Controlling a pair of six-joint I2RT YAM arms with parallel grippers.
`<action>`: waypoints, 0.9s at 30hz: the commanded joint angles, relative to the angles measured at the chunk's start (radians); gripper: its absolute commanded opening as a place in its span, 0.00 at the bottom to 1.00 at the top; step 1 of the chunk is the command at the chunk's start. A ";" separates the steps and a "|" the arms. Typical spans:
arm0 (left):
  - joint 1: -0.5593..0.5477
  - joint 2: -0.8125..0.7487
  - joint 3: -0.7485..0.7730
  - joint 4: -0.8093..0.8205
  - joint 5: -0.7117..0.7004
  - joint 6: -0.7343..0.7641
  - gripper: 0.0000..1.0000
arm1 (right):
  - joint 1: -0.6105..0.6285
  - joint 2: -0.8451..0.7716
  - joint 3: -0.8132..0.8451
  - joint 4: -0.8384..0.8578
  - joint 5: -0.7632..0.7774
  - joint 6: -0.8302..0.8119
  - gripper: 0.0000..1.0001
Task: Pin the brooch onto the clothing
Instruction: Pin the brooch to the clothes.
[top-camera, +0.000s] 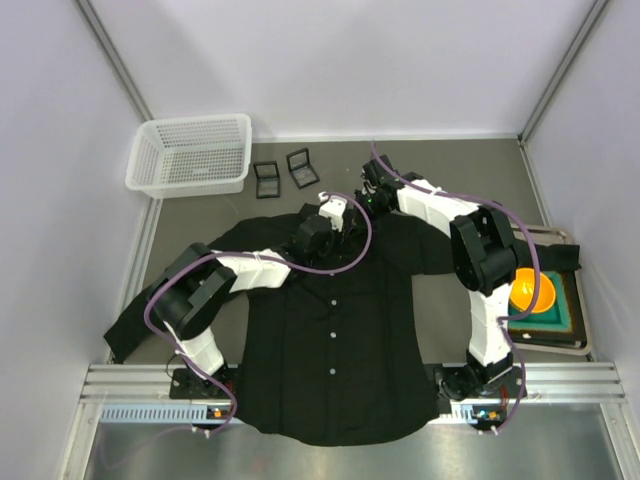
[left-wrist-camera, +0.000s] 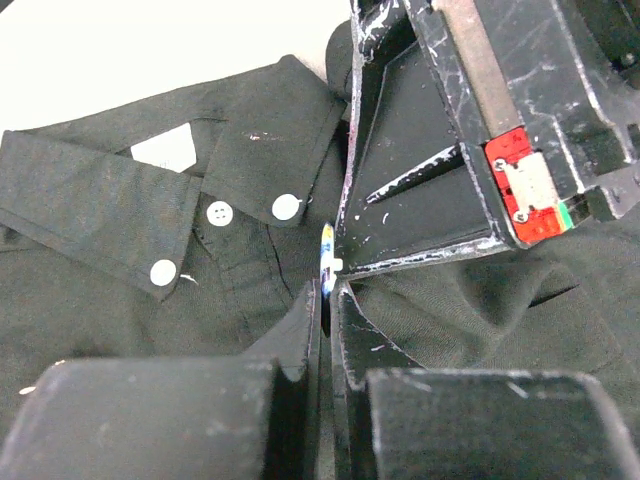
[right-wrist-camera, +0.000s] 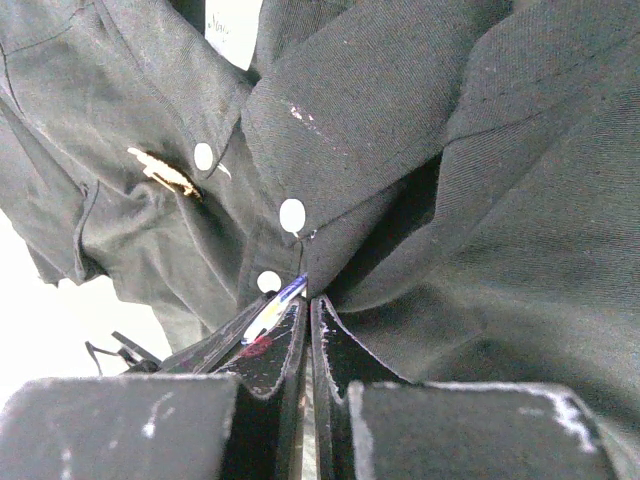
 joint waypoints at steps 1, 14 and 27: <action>-0.005 -0.037 0.031 0.147 0.135 -0.070 0.00 | 0.009 0.018 0.040 0.033 -0.027 0.008 0.00; 0.000 -0.057 0.042 0.159 0.216 -0.158 0.00 | 0.010 0.012 0.040 0.045 0.008 0.028 0.00; 0.000 -0.044 0.045 0.234 0.339 -0.196 0.00 | 0.009 0.015 0.040 0.051 -0.010 0.044 0.00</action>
